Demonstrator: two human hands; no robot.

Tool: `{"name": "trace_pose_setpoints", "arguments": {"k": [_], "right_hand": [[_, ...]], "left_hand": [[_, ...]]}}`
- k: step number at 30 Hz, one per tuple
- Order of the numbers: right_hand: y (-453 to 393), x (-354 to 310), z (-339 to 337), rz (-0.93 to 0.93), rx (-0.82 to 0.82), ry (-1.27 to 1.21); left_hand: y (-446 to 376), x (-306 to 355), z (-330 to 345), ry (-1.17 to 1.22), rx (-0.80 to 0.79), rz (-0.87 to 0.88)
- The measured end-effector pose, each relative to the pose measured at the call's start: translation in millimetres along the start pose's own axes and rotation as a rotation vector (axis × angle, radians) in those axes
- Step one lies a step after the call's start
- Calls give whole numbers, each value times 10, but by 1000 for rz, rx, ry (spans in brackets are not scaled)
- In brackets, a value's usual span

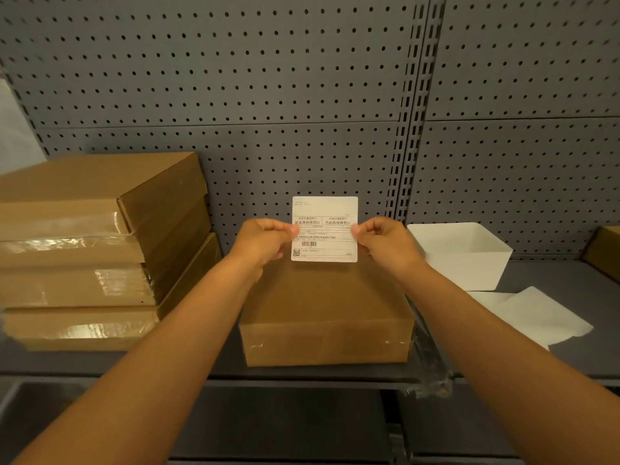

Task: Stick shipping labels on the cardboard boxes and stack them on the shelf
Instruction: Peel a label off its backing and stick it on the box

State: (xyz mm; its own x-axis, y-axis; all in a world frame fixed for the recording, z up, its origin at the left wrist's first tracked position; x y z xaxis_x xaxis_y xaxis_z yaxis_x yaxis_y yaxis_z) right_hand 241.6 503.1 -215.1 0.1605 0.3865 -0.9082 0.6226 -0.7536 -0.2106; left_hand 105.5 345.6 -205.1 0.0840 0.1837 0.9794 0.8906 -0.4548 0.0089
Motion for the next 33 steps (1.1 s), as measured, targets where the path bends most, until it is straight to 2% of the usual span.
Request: {"name": "trace_pose_setpoints", "arguments": {"k": [6,11,18,33], "right_hand": [[-55,112,93,95,-89,96],[-41,177,158,61,-106,263],[-136,384,212,49,-120,358],[-233,435,266,-15,-153,537]], "left_hand": [[-36,-137,-6,-192,15,27],[-104,-301,31,-347,35,55],[-165,-428,100,-362,22,-9],[-281,-481,129,-495,18,-13]]}}
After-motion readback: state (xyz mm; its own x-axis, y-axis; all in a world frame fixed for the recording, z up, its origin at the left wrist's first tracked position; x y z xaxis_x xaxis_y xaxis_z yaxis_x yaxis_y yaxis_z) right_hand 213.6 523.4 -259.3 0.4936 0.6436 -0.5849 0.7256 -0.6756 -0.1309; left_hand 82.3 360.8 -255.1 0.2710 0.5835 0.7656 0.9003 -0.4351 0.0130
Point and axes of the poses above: each hand's wrist, its own y-axis away from the middle knuckle, its own z-axis out of the palm, x = y × z, the point moved 3 cm from there along -y, towards the middle knuckle, and after that the axes turned 4 degrees about x, right-handed, at the moved point
